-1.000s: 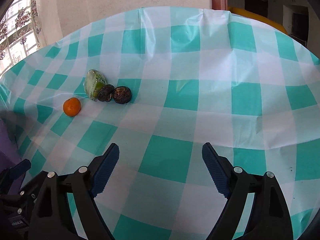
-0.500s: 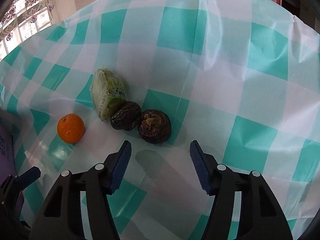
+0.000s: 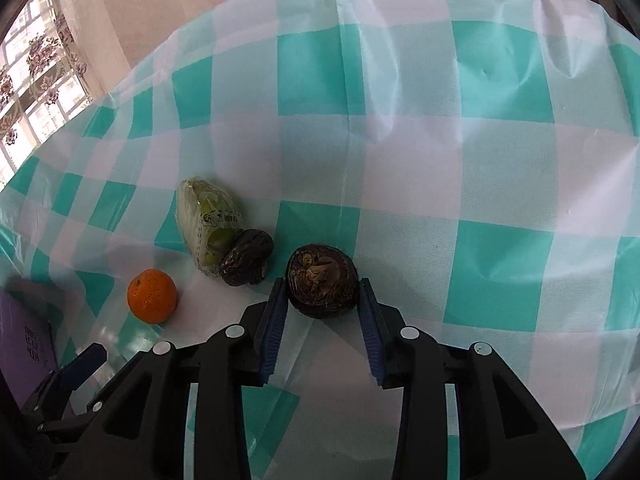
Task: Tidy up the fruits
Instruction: 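Grasp the mandarin orange with the left tool while the right tool holds the dark fruit, then carry the orange and the dark brown fruit over the white box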
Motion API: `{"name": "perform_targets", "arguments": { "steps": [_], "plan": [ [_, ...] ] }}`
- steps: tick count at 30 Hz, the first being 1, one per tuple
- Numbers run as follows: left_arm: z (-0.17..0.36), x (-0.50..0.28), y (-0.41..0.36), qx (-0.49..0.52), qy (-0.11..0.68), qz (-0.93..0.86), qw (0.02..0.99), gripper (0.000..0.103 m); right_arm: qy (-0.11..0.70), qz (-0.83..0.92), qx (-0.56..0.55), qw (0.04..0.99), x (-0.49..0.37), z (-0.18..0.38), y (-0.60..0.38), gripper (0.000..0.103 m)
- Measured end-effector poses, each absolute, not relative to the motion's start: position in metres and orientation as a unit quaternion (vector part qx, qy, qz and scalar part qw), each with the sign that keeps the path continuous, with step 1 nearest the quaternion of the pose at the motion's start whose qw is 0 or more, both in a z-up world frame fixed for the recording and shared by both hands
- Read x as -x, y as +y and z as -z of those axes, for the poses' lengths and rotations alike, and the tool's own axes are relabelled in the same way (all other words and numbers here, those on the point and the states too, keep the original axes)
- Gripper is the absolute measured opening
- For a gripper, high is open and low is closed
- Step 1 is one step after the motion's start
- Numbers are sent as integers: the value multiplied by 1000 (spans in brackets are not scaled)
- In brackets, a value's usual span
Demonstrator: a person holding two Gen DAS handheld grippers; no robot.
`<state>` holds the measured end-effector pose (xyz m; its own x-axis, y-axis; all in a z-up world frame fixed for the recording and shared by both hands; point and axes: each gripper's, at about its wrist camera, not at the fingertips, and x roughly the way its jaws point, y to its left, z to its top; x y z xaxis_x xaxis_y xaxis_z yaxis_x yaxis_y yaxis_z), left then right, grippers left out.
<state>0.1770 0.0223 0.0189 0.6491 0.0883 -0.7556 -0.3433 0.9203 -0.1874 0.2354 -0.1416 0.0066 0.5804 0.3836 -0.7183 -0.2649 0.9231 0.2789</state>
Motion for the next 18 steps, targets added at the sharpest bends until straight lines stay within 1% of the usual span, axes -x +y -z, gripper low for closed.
{"name": "perform_targets", "arguments": {
  "steps": [4, 8, 9, 10, 11, 12, 13, 14, 18],
  "plan": [
    [-16, -204, 24, 152, 420, -133, 885, 101, 408, -193, -146, 880, -232, -4, -166, 36],
    [-14, -224, 19, 126, 435, -148, 879, 100, 408, -199, -144, 879, -235, -7, -162, 36],
    [-14, -227, 20, 123, 435, -152, 879, 97, 408, -201, -143, 879, -235, -7, -162, 36],
    [-15, -229, 20, 116, 433, -161, 879, 84, 408, -202, -145, 878, -235, -7, -161, 36],
    [-15, -230, 18, 105, 431, -174, 879, 74, 407, -203, -147, 878, -239, -7, -161, 36],
    [-16, -230, 17, 99, 426, -172, 882, 56, 406, -204, -149, 878, -243, -6, -160, 36],
    [-17, -231, 15, 97, 424, -166, 885, 44, 405, -206, -150, 878, -243, -6, -161, 36],
    [-17, -230, 17, 100, 422, -165, 886, 42, 404, -208, -150, 878, -243, -6, -160, 36],
    [-19, -226, 25, 131, 406, -144, 893, 41, 406, -206, -153, 877, -242, -4, -172, 36]
  ]
}}
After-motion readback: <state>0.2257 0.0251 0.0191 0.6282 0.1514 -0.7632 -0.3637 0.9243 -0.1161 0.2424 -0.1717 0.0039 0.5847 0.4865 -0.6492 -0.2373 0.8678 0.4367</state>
